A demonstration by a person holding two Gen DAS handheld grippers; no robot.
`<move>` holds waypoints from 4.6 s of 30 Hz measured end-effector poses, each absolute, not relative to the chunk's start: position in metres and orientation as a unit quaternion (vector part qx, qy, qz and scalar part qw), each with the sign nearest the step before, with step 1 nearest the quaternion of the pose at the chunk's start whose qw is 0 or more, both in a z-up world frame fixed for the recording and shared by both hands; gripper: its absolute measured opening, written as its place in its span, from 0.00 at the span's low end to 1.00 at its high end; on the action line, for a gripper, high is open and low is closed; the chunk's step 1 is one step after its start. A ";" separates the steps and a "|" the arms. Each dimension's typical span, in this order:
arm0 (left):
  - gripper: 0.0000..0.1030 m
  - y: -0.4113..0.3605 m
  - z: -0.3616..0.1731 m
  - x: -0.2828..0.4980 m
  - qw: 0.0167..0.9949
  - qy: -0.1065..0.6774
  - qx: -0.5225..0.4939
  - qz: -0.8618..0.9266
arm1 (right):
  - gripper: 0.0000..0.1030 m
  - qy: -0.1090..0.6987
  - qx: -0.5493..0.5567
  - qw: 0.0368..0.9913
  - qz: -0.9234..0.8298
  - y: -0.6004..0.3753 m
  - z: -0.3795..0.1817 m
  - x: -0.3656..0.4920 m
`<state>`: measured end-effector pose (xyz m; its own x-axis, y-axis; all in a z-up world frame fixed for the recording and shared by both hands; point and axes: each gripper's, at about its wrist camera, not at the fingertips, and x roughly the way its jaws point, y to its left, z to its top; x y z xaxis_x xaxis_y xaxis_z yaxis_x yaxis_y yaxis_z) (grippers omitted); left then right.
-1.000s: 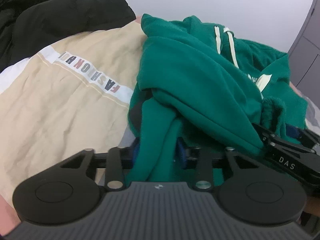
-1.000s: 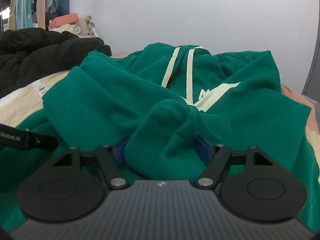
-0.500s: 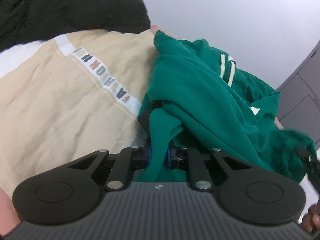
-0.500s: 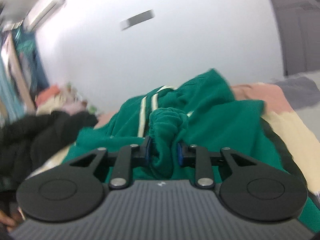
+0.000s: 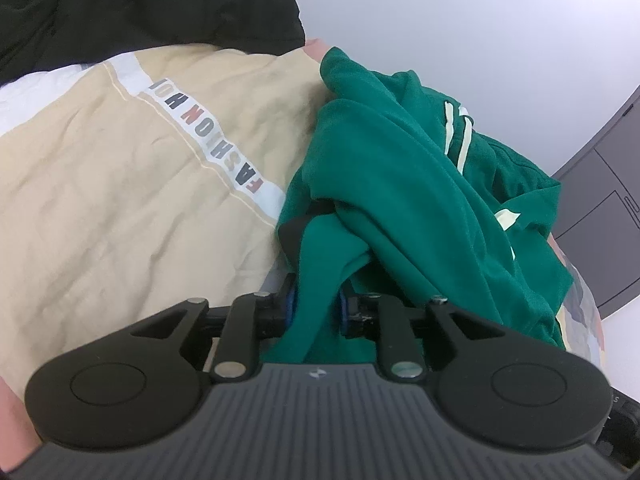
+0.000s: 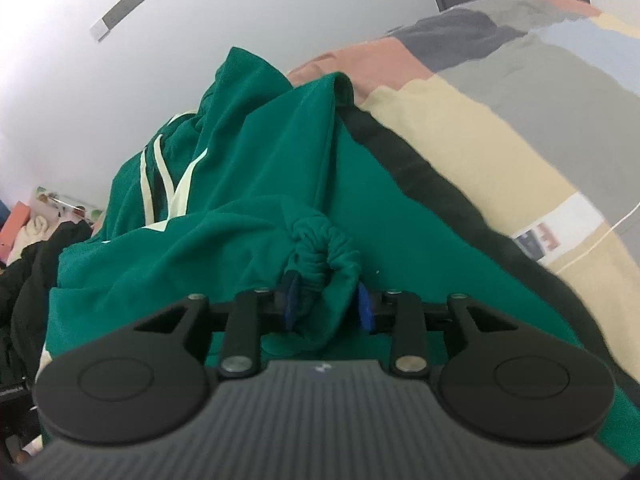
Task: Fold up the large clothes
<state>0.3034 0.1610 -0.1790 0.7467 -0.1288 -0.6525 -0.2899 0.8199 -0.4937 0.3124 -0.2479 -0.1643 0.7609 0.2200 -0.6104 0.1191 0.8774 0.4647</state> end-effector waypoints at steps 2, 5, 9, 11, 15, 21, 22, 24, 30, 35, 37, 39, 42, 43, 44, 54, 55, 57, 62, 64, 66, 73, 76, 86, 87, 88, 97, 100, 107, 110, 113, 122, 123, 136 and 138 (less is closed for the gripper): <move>0.24 0.160 -0.179 0.303 0.887 0.351 -0.295 0.046 | 0.35 0.345 0.247 0.905 0.031 -0.248 -0.160 0.312; 0.40 0.158 -0.175 0.301 0.890 0.351 -0.286 0.053 | 0.35 0.338 0.243 0.908 0.036 -0.248 -0.152 0.311; 0.57 0.161 -0.165 0.294 0.892 0.337 -0.294 0.067 | 0.55 0.317 0.225 0.921 0.035 -0.251 -0.138 0.309; 0.59 0.163 -0.156 0.288 0.897 0.319 -0.296 0.074 | 0.60 0.302 0.219 0.927 0.036 -0.253 -0.131 0.306; 0.62 0.160 -0.138 0.278 0.915 0.284 -0.276 0.078 | 0.60 0.272 0.200 0.940 0.045 -0.252 -0.115 0.300; 0.62 0.139 -0.131 0.281 0.932 0.258 -0.245 0.062 | 0.59 0.254 0.158 0.949 0.095 -0.235 -0.104 0.298; 0.62 0.134 -0.130 0.282 0.935 0.256 -0.238 0.059 | 0.59 0.257 0.154 0.949 0.101 -0.232 -0.106 0.300; 0.62 0.125 -0.128 0.286 0.940 0.251 -0.227 0.051 | 0.59 0.270 0.142 0.946 0.107 -0.226 -0.111 0.304; 0.62 0.100 -0.135 0.302 0.931 0.270 -0.244 0.011 | 0.72 0.301 0.116 0.943 0.087 -0.212 -0.132 0.316; 0.63 0.093 -0.163 0.321 0.901 0.318 -0.296 0.004 | 0.72 0.347 0.070 0.932 0.076 -0.201 -0.156 0.327; 0.63 0.093 -0.171 0.327 0.892 0.326 -0.314 0.004 | 0.72 0.356 0.059 0.930 0.075 -0.199 -0.164 0.328; 0.63 0.094 -0.177 0.331 0.887 0.327 -0.326 -0.002 | 0.73 0.356 0.055 0.930 0.077 -0.196 -0.165 0.328; 0.61 0.099 -0.185 0.334 0.880 0.321 -0.349 -0.002 | 0.51 0.352 0.054 0.931 0.077 -0.196 -0.164 0.327; 0.61 0.102 -0.187 0.336 0.877 0.315 -0.362 -0.002 | 0.45 0.348 0.056 0.933 0.074 -0.198 -0.163 0.326; 0.56 0.104 -0.188 0.337 0.875 0.311 -0.371 -0.001 | 0.37 0.344 0.063 0.934 0.075 -0.199 -0.160 0.324; 0.08 0.159 -0.151 0.310 0.879 0.229 -0.416 0.038 | 0.36 0.286 0.161 0.927 0.180 -0.204 -0.132 0.306; 0.08 0.167 -0.149 0.307 0.878 0.229 -0.418 0.051 | 0.36 0.295 0.171 0.919 0.197 -0.200 -0.133 0.306; 0.08 0.178 -0.148 0.303 0.880 0.233 -0.407 0.077 | 0.36 0.321 0.198 0.898 0.225 -0.192 -0.141 0.309; 0.09 0.193 -0.174 0.307 0.861 0.276 -0.411 0.116 | 0.36 0.364 0.155 0.888 0.235 -0.163 -0.161 0.312; 0.09 0.191 -0.180 0.311 0.862 0.290 -0.396 0.128 | 0.37 0.370 0.132 0.887 0.242 -0.158 -0.166 0.312; 0.09 0.189 -0.181 0.311 0.865 0.293 -0.387 0.127 | 0.38 0.369 0.136 0.886 0.246 -0.162 -0.165 0.314; 0.49 0.178 -0.157 0.298 0.889 0.290 -0.323 0.147 | 0.55 0.372 0.164 0.882 0.239 -0.176 -0.155 0.307; 0.58 0.177 -0.136 0.287 0.902 0.265 -0.303 0.158 | 0.64 0.363 0.163 0.886 0.240 -0.179 -0.145 0.300; 0.65 0.128 -0.097 0.283 0.948 0.222 -0.220 0.064 | 0.64 0.250 0.112 0.935 0.225 -0.172 -0.118 0.285; 0.65 0.121 -0.098 0.285 0.950 0.224 -0.212 0.055 | 0.64 0.249 0.103 0.936 0.227 -0.168 -0.120 0.287; 0.65 0.115 -0.101 0.288 0.951 0.229 -0.204 0.044 | 0.63 0.252 0.094 0.936 0.228 -0.163 -0.122 0.290; 0.65 0.078 -0.144 0.314 0.932 0.311 -0.185 -0.009 | 0.51 0.293 0.054 0.929 0.218 -0.142 -0.144 0.309; 0.66 0.074 -0.163 0.324 0.917 0.346 -0.198 -0.011 | 0.51 0.320 0.028 0.920 0.223 -0.137 -0.158 0.315; 0.70 0.061 -0.165 0.324 0.922 0.350 -0.167 -0.001 | 0.51 0.316 0.022 0.919 0.234 -0.134 -0.164 0.308; 0.70 0.061 -0.152 0.319 0.925 0.340 -0.171 0.003 | 0.52 0.310 0.052 0.920 0.234 -0.142 -0.158 0.304; 0.72 0.061 -0.134 0.304 0.934 0.315 -0.169 0.000 | 0.53 0.289 0.089 0.925 0.230 -0.154 -0.142 0.296; 0.76 0.080 -0.064 0.334 0.930 0.277 -0.242 -0.016 | 0.62 0.258 0.170 0.927 0.212 -0.179 -0.078 0.314; 0.76 0.083 -0.059 0.348 0.926 0.277 -0.256 -0.017 | 0.66 0.257 0.172 0.927 0.211 -0.179 -0.071 0.328; 0.76 0.141 -0.103 0.630 0.947 0.224 -0.228 0.020 | 0.78 0.285 0.232 0.912 0.183 -0.138 -0.068 0.628; 0.76 0.146 -0.120 0.669 0.945 0.239 -0.225 0.006 | 0.78 0.301 0.229 0.906 0.192 -0.118 -0.080 0.676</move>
